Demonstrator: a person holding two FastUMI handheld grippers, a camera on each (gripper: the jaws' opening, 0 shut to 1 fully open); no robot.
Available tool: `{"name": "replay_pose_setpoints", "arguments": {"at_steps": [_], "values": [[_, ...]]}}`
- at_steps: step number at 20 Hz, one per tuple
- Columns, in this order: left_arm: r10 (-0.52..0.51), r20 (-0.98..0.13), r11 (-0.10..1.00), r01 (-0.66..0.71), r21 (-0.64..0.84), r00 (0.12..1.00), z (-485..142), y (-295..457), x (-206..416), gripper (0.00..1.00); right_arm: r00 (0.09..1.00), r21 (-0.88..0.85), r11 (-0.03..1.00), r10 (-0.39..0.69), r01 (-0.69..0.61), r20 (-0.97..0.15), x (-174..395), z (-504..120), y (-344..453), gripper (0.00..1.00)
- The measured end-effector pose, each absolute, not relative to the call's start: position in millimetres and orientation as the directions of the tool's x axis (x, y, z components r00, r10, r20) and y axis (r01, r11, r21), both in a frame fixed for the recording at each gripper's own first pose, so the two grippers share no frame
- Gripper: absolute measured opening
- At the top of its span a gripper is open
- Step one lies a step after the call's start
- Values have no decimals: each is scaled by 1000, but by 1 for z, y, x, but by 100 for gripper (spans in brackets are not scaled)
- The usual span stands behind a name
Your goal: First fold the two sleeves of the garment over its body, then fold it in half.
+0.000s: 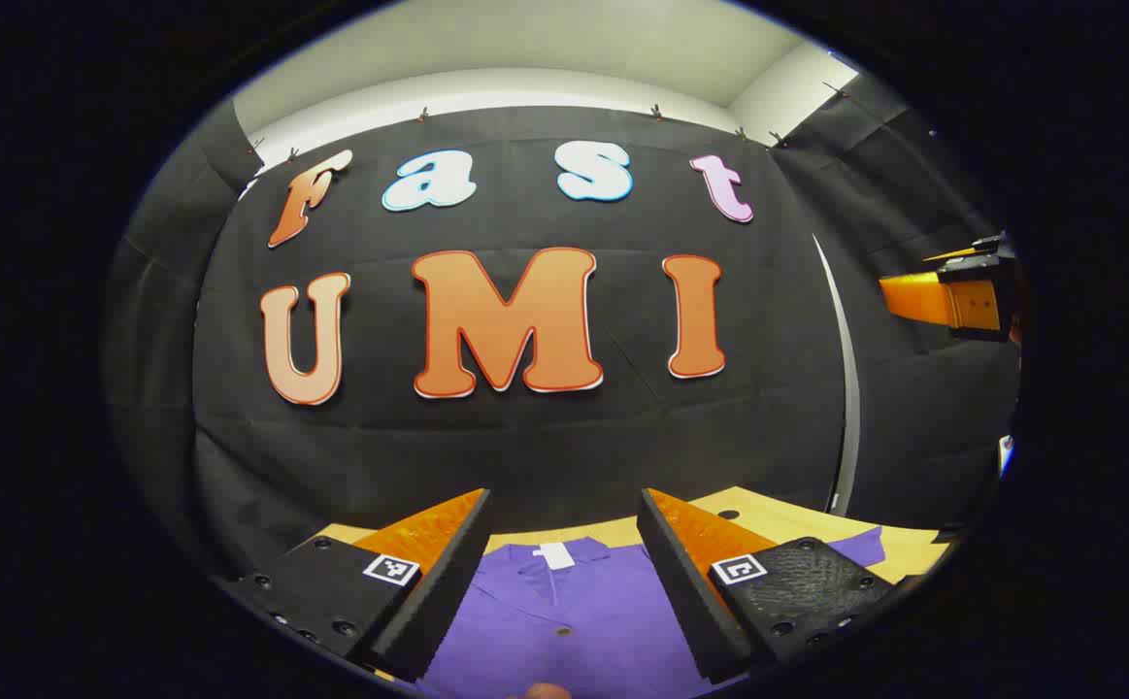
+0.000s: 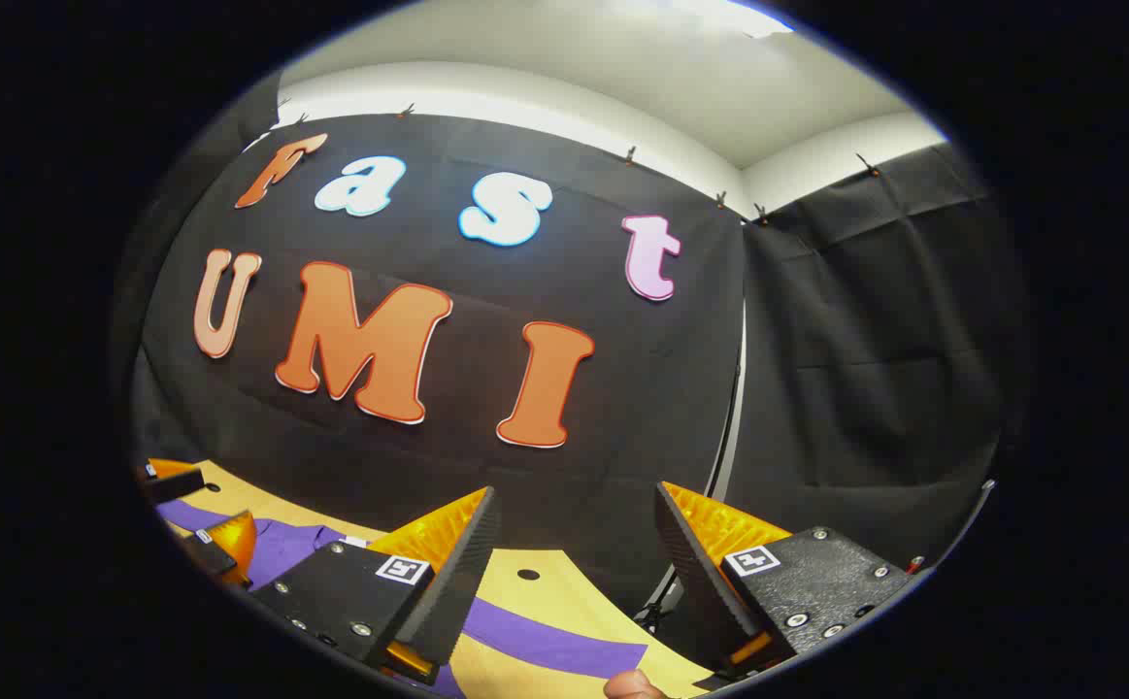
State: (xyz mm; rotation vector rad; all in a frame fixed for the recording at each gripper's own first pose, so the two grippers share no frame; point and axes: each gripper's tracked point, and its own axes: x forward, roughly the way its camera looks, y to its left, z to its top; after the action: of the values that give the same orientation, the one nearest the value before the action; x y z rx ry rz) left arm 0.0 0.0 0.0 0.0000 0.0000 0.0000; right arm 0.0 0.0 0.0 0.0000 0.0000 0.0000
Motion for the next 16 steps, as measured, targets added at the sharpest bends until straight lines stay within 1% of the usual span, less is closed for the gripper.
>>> {"name": "replay_pose_setpoints", "arguments": {"at_steps": [2, 3, 5, 8, 12, 14, 16], "values": [[2, 9, 1000, -2, 13, 1000, 10, 22, 1, 93, 1000, -13, 1000, -6, 6, -5, -4, 8, 4, 100], [7, 22, 1000, -7, 21, 1000, 18, 34, -1, 93, 1000, -14, 1000, 4, -4, -8, -5, 11, 10, 95], [25, 35, 1000, -26, 15, 999, 32, 57, -7, 93, 1000, -29, 1000, 12, -12, -11, -6, 16, 13, 94], [72, 7, 996, -72, -52, 997, 38, 87, -6, 94, 999, -43, 999, 32, -32, -9, -7, 16, 20, 95], [139, 6, 990, -139, -30, 990, 54, 126, -7, 94, 998, -26, 998, 56, -57, -39, -5, 7, 26, 94], [154, 2, 988, -154, -28, 988, 60, 133, -10, 94, 995, -13, 996, 89, -90, -49, 0, 4, 34, 95], [192, 18, 981, -192, -25, 981, 68, 143, -11, 94, 988, 9, 990, 144, -144, -50, 3, 1, 46, 95]]}}
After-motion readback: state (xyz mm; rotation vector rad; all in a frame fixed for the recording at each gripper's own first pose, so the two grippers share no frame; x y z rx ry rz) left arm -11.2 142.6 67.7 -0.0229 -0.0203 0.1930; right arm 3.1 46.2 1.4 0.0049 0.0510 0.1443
